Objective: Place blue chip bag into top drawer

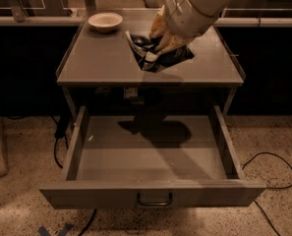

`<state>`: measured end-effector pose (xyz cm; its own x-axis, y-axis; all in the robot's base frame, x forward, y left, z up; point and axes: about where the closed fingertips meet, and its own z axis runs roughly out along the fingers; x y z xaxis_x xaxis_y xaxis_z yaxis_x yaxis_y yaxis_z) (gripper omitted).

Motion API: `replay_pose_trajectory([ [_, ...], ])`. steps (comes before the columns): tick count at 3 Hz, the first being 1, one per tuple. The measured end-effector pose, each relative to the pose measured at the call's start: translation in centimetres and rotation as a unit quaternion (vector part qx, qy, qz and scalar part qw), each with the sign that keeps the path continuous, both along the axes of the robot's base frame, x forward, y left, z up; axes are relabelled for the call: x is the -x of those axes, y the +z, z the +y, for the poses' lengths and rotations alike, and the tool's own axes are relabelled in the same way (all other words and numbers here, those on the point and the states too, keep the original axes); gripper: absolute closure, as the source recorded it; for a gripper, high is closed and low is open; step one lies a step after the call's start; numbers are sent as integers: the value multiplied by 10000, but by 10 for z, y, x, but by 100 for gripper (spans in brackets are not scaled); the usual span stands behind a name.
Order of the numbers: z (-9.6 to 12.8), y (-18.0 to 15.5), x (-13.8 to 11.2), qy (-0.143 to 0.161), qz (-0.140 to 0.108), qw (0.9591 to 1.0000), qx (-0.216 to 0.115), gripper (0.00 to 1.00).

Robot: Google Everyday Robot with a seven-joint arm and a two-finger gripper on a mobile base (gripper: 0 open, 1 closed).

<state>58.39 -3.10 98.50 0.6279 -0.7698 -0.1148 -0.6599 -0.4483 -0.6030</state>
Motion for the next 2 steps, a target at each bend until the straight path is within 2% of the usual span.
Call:
replay_pose_trajectory([
  [1, -3, -30, 11, -168, 161, 9997, -79, 100],
  [2, -4, -42, 30, -292, 374, 9989, -47, 100],
])
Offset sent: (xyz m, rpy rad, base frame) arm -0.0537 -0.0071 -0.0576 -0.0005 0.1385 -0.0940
